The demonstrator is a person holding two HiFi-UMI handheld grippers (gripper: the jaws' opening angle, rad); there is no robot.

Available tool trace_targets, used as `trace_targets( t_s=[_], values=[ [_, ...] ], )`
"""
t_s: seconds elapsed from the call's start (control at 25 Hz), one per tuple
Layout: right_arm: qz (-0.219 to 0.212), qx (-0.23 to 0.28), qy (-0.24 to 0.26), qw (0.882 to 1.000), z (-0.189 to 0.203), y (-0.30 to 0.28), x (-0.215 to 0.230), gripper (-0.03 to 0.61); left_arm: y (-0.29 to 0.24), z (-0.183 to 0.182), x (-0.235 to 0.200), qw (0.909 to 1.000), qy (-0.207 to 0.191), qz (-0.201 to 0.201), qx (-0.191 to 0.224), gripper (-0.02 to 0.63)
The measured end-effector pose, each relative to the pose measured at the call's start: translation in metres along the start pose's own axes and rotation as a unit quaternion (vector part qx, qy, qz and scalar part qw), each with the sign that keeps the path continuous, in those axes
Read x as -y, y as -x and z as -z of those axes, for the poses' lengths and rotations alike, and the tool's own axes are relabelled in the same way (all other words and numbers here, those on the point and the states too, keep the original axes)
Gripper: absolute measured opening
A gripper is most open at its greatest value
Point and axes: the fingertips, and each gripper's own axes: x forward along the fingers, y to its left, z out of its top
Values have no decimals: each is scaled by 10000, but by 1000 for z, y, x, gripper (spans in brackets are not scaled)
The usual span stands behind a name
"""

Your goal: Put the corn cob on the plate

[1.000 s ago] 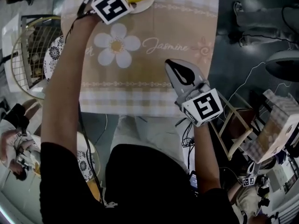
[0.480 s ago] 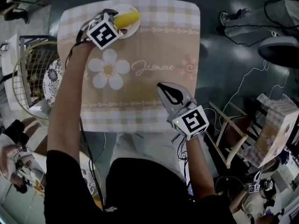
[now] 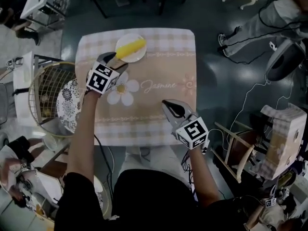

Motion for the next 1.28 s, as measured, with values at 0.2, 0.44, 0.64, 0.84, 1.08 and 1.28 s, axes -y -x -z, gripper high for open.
trace_targets(
  t_s=[0.2,0.44,0.64,0.84,1.08,1.28],
  values=[
    [40,185,223,9996,-28,9,-24,2,54,-13,31,9980,203,-130,581,236],
    [70,233,343,9991,-33,0,-11,2,69,-26,54,9906,566,-165,1237,142],
    [148,417,512,9977,-51,14,-53,2,138,-20,84,9840,601,-341,1640,78],
    [194,576,817,9948,-74,30,-113,1,214,0,118,9765,628,-468,2006,8],
    [207,911,1041,9902,-95,47,-158,1,271,11,155,9689,586,-508,2350,8],
    [233,1196,1160,9857,-113,55,-185,1,304,5,171,9642,282,-562,2578,8]
  ],
)
